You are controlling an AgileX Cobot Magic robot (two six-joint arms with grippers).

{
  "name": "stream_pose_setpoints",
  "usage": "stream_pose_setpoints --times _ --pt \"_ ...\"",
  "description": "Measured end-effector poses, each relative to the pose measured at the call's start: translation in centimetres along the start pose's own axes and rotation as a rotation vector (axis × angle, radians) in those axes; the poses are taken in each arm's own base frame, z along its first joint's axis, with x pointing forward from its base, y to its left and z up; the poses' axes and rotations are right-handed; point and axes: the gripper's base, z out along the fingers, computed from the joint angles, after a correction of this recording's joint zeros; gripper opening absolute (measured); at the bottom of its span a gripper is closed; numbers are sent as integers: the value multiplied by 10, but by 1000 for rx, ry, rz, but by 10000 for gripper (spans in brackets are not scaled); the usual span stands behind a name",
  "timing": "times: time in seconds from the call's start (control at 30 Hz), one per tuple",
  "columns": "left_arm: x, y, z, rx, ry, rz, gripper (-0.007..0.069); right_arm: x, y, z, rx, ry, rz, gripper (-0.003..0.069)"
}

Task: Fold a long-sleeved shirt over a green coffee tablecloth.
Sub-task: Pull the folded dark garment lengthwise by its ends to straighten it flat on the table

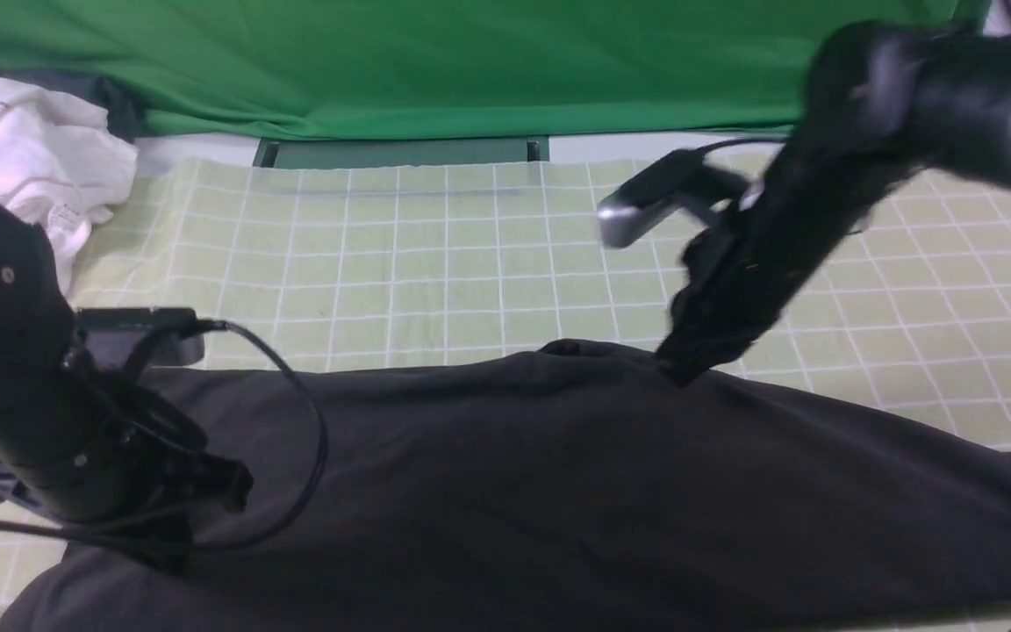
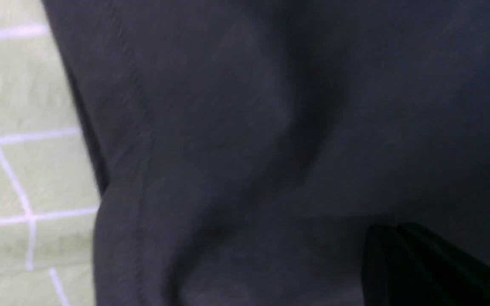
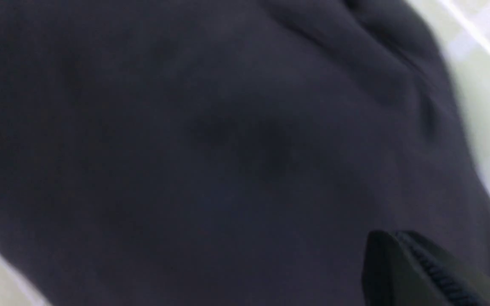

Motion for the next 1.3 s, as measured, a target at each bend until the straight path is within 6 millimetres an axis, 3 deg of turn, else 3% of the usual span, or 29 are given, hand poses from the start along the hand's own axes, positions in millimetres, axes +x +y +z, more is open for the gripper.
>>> stream_pose_setpoints --times 0.13,0.37,0.67,0.87,1.07,1.23,1.3 --pt "7 4 8 -30 35 11 2 -22 5 32 -21 13 -85 2" --pt "9 4 6 -38 28 14 2 -40 1 63 -26 9 -109 2" --pt "13 4 -3 -37 -17 18 6 -64 -12 65 43 -51 -124 3" --pt "16 3 -12 -36 -58 19 7 -69 -26 39 90 -33 -31 3" --pt "25 2 -29 -33 -124 19 7 -50 -33 -31 120 -2 114 5" --pt "39 1 -47 -30 -187 25 7 -13 -31 -78 168 -12 187 2" --pt "52 0 -62 -23 -244 28 9 30 -27 -94 175 32 253 2"
